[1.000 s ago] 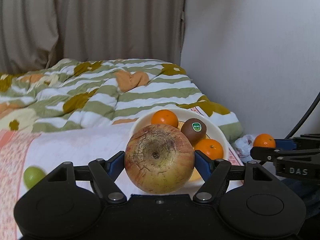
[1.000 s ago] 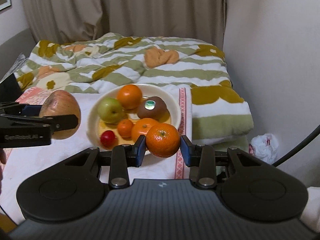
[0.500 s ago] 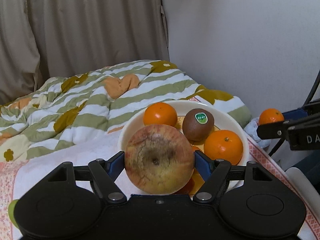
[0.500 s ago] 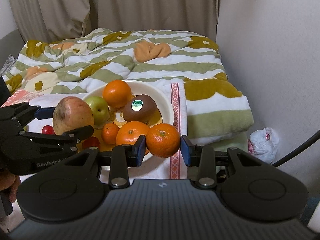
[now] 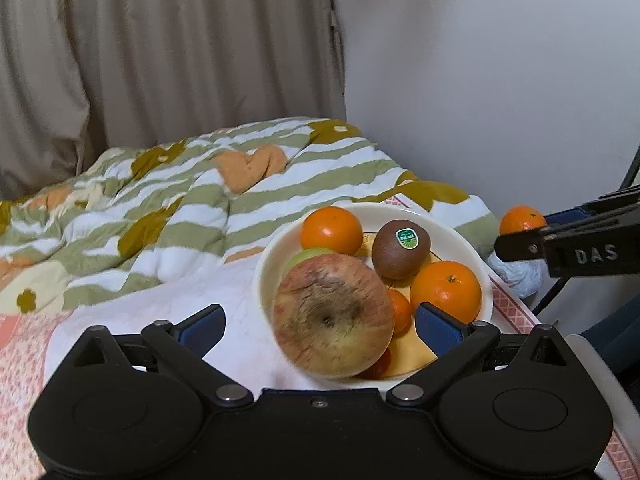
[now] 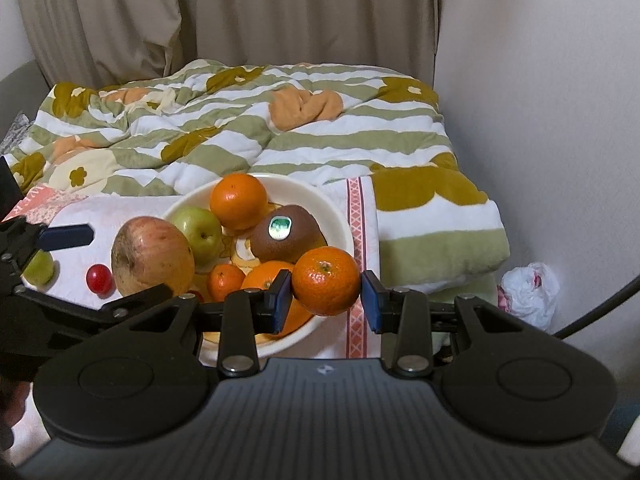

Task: Organize fruits
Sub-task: 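Release the apple into the bowl with the left tool while the right tool releases the mandarin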

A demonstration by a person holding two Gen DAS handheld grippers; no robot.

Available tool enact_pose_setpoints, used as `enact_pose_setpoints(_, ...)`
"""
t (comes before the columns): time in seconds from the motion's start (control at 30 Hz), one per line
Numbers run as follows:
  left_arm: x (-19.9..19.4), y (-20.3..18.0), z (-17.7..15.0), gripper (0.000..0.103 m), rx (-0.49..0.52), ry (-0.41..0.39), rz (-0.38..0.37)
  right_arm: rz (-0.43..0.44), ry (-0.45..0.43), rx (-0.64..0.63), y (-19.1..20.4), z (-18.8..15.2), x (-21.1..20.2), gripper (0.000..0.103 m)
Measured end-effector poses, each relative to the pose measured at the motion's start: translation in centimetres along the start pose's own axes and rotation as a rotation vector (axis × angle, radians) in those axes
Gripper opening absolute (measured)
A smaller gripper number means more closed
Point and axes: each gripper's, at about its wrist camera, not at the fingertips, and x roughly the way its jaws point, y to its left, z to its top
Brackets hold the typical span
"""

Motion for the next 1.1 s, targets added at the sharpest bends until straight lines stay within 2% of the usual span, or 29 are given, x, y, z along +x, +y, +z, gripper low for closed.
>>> enact_pose_setpoints(0.27,-2.1,1.6,0.2,0.103,-0.089,0.044,0.027,0.018,0.01,-0.013,0.0,1.1,2.5,0.052)
enact_pose_setpoints(0.6,-3.1,3.0,-0.2,0.103,-0.138,0.062,0.053,0.035,0.042,0.013,-0.5,1.3,6.2,0.053)
enact_pose_setpoints(0.67,-3.2,3.1,-0.3,0.103,-0.145,0.061,0.06,0.038,0.026,0.005,-0.3,1.4,6.2,0.066)
enact_pose_setpoints(0.7,-3.2,3.2,-0.3,0.103,-0.148,0.06,0.062,0.041,0.016,0.0,-0.2,1.4,6.0,0.088)
enact_pose_setpoints(0.73,-3.3,3.2,-0.4,0.103,-0.152,0.059,0.066,0.041,0.009,-0.004,-0.1,1.4,5.9,0.103)
enact_pose_setpoints(0.83,-3.6,3.2,-0.6,0.103,-0.161,0.059,0.073,0.022,-0.039,-0.012,0.3,1.3,4.8,0.103)
enact_pose_setpoints(1.1,-6.2,3.0,-1.1,0.103,-0.189,0.039,0.097,0.049,-0.051,-0.01,0.7,1.4,2.1,0.103)
